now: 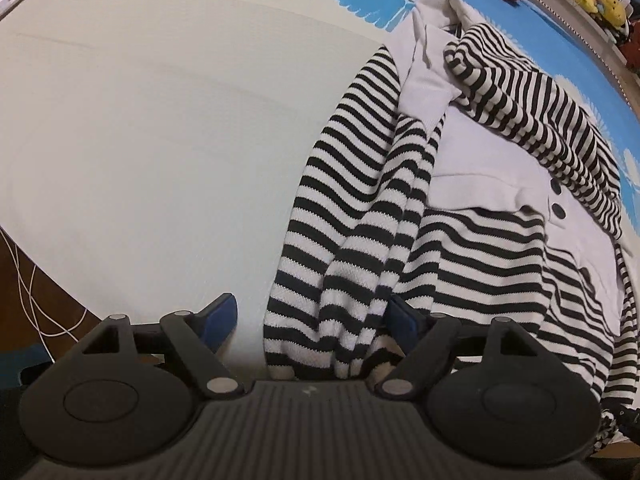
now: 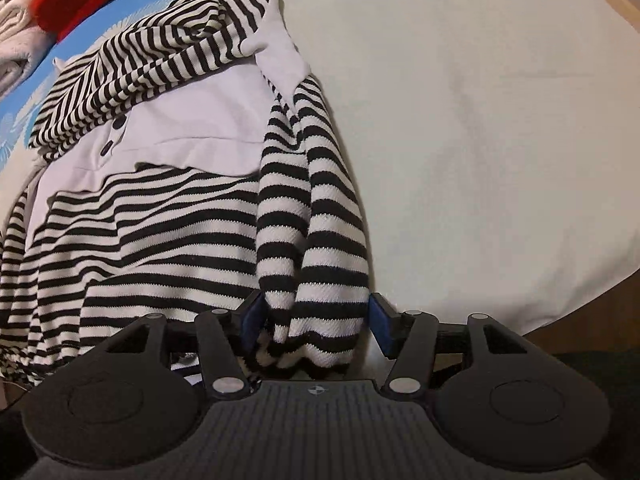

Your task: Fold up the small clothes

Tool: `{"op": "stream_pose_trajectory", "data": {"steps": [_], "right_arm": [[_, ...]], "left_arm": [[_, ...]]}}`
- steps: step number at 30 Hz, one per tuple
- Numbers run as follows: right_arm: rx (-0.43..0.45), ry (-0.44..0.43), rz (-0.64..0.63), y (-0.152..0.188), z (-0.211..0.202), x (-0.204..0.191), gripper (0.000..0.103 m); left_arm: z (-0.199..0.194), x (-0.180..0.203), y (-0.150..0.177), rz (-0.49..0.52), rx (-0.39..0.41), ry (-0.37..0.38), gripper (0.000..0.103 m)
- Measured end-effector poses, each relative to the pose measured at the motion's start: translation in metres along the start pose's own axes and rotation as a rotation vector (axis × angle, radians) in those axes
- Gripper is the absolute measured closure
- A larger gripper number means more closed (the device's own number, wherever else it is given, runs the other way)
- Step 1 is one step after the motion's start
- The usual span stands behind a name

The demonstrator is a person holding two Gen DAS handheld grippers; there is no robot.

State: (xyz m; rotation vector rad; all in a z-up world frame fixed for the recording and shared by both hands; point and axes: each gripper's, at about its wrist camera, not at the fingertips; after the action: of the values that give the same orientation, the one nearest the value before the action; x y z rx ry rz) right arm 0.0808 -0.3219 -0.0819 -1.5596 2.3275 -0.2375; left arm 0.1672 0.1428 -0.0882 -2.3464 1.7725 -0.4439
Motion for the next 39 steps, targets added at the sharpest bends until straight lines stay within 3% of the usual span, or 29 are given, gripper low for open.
{"op": "stream_pose_trajectory", "data": {"steps": [4,7,8,9,12,13,14,19,21,24,27,32,34,36,39], "right_arm": [[0.003,0.014,0.001,-0.001,-0.001,0.002,0.046],[0.004,0.018,0.002,-0.001,-0.001,0.005,0.046],[0.004,0.018,-0.004,-0.001,-0.001,0.004,0.049],[0.005,0.013,-0.011,-0.001,-0.001,0.003,0.059],[0.01,-0.024,-0.032,-0.002,-0.003,0.0,0.088],[0.019,-0.031,-0.032,-0.002,-0.005,0.0,0.089],[0.033,-0.033,-0.026,-0.003,-0.008,0.0,0.09],[0.203,-0.034,0.042,-0.008,-0.043,0.011,0.092],[0.228,-0.012,0.045,-0.007,-0.05,0.015,0.092],[0.149,0.028,0.014,-0.003,-0.035,0.014,0.092],[0.06,0.029,0.029,-0.001,-0.017,0.015,0.088],[0.044,0.047,0.038,0.0,-0.013,0.009,0.073],[0.022,0.056,0.017,0.004,-0.01,0.006,0.07],[0.002,0.077,-0.001,0.006,-0.004,0.003,0.06],[-0.009,0.088,-0.021,0.008,-0.002,0.0,0.058]], "left_arm": [[0.003,0.003,0.002,0.016,0.0,-0.011,0.02],[0.004,0.006,0.003,0.035,0.004,-0.008,0.029],[0.004,0.008,0.004,0.049,0.007,-0.008,0.035],[0.003,0.01,0.005,0.071,0.011,-0.006,0.04],[0.002,0.015,0.009,0.129,0.016,0.028,0.076],[0.0,0.015,0.009,0.135,0.016,0.048,0.09],[-0.003,0.015,0.01,0.135,0.023,0.06,0.091],[-0.038,0.006,0.014,0.097,0.102,0.148,0.092],[-0.051,0.005,0.021,0.12,0.126,0.191,0.092],[-0.039,0.01,0.026,0.168,0.065,0.133,0.09],[-0.02,0.005,0.021,0.142,-0.021,0.094,0.077],[-0.021,0.002,0.015,0.092,-0.03,0.107,0.059],[-0.02,0.003,0.017,0.105,-0.038,0.089,0.057],[-0.017,0.001,0.019,0.115,-0.045,0.079,0.054],[-0.017,-0.001,0.022,0.12,-0.05,0.074,0.053]]}}
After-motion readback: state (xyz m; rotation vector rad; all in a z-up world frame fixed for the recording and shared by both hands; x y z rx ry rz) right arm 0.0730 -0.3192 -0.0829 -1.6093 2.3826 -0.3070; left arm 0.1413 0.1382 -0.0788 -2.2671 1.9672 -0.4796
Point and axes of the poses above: each gripper's, at about its wrist camera, not at the fingertips, and z roughly the way its jaws point, x to its right, y to its underside
